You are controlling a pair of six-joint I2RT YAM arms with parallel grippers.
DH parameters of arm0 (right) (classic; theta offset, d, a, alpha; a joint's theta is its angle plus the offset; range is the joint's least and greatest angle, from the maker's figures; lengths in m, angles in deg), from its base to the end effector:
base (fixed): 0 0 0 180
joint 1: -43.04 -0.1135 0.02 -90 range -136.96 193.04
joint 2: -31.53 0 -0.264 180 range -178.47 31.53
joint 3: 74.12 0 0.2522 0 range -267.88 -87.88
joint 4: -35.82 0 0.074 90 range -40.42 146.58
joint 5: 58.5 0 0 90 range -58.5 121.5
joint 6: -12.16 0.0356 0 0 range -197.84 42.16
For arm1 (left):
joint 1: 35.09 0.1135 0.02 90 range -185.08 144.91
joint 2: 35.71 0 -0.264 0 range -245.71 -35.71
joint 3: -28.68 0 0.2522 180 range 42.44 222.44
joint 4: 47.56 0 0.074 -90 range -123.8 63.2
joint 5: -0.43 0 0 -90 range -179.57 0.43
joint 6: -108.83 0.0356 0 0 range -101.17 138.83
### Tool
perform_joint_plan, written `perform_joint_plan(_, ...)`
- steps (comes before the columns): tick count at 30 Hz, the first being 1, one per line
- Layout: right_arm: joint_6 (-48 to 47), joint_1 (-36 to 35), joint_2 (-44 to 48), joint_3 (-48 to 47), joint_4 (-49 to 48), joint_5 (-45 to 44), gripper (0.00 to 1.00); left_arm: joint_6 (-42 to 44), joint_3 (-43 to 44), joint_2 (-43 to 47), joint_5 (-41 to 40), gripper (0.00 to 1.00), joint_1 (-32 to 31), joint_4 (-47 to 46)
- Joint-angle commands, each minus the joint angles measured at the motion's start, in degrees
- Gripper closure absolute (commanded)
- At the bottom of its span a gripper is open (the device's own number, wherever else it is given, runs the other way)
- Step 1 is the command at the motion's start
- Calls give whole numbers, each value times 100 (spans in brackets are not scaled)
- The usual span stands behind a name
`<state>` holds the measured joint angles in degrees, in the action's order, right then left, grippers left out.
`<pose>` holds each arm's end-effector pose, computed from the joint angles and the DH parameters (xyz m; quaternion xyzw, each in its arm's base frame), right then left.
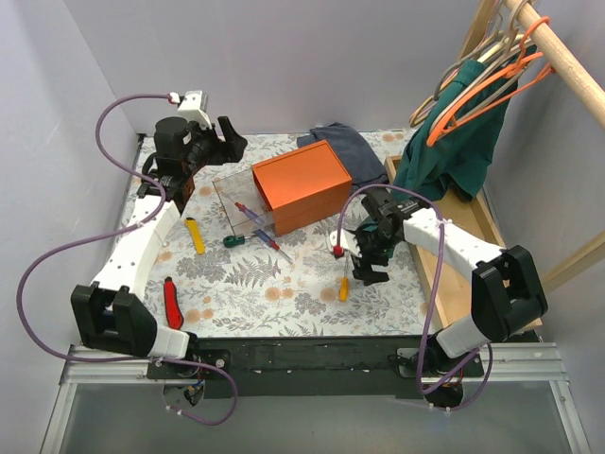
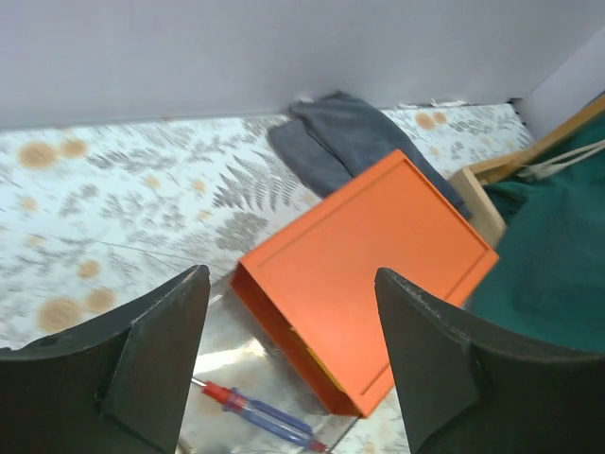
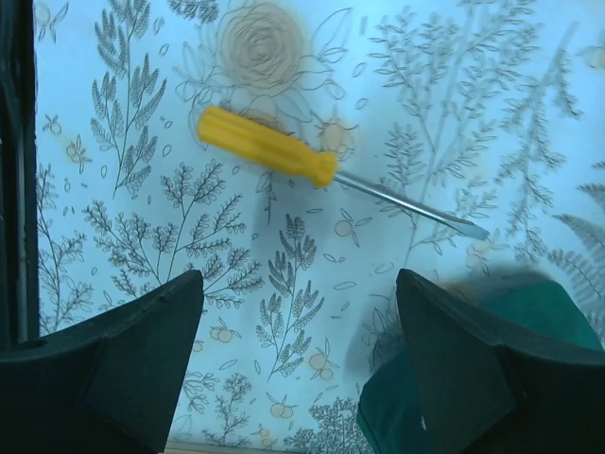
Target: Sort the tools into containers
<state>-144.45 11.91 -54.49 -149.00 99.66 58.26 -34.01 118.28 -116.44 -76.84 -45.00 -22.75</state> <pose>0.2284 0.1567 0.2260 -0.7464 0.6116 0.1798 0.1910 0.3249 -0.0647 0.3831 -0.2282 0.7628 -0.3872 0.4649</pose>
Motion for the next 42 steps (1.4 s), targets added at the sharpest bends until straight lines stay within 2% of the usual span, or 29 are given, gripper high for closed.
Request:
perform_joint_plan(1, -1908, -173, -126, 311, -33, 189, 10, 1065, 20, 478, -561, 29, 42, 283)
perform_joint_plan(5, -2382, -393, -257, 408, -341, 171, 10, 1215, -331, 795, -377, 29, 94, 284)
perform_joint_plan(9, -2980, -691, -407, 558, -595, 48, 11, 917, -508, 901, -97, 29, 331, 240)
perform_joint_plan(11, -3121, -788, -564, 479, -553, 22, 13, 872, -490, 927, 158, 29, 481, 284)
perform_joint_plan(15, -3236, -1096, -1013, 180, -219, 4, 22, 933, -561, 971, 142, 29, 534, 293)
perform_joint_plan(18, -3166, -1280, -1460, 5, -122, -136, 35, 916, -631, 1033, 124, 29, 578, 293)
perform_joint_plan(19, -3139, -1342, -1592, -74, -70, -180, 47, 890, -657, 1059, 142, 29, 613, 301)
perform_joint_plan(21, -2973, -1465, -1909, -382, 246, -207, 64, 881, -692, 1121, 159, 29, 640, 319)
perform_joint_plan(22, -2902, -1483, -1962, -479, 334, -154, 80, 881, -701, 1138, 168, 29, 648, 336)
perform_joint_plan(25, -2656, -1501, -1858, -961, 773, 162, 99, 942, -728, 1182, 142, 29, 657, 345)
perform_joint_plan(29, -2383, -1378, -1620, -1936, 1511, 644, 99, 968, -815, 1165, 80, 29, 666, 293)
perform_joint_plan(31, -2033, -1282, -1742, -2814, 1969, 952, 99, 916, -877, 1165, 72, 29, 666, 284)
perform_joint_plan(33, -1655, -1097, -1927, -3517, 2363, 1654, 99, 820, -938, 1182, 2, 29, 684, 275)
perform_joint_plan(34, -1149, -1036, -2049, -4234, 2487, 1892, 99, 732, -1000, 1234, -77, 29, 701, 266)
perform_joint_plan(36, -549, -939, -2419, -4836, 2489, 2594, 99, 530, -1053, 1252, -385, 29, 754, 266)
perform_joint_plan(37, 54, -921, -2611, -5431, 2419, 2858, 99, 477, -1079, 1261, -472, 28, 832, 275)
perform_joint_plan(39, 951, -912, -2779, -5865, 2060, 3483, 99, 336, -1123, 1253, -719, 28, 929, 345)
perform_joint_plan(40, 1488, -903, -2789, -5919, 1284, 3650, 99, 214, -1141, 1261, -780, 28, 982, 380)
perform_joint_plan(41, 2668, -903, -2763, -5833, 710, 3904, 99, 169, -1167, 1253, -816, 28, 1156, 398)
perform_joint_plan(42, 3280, -912, -2736, -5762, 182, 3994, 99, 143, -1193, 1253, -842, 28, 1202, 450)
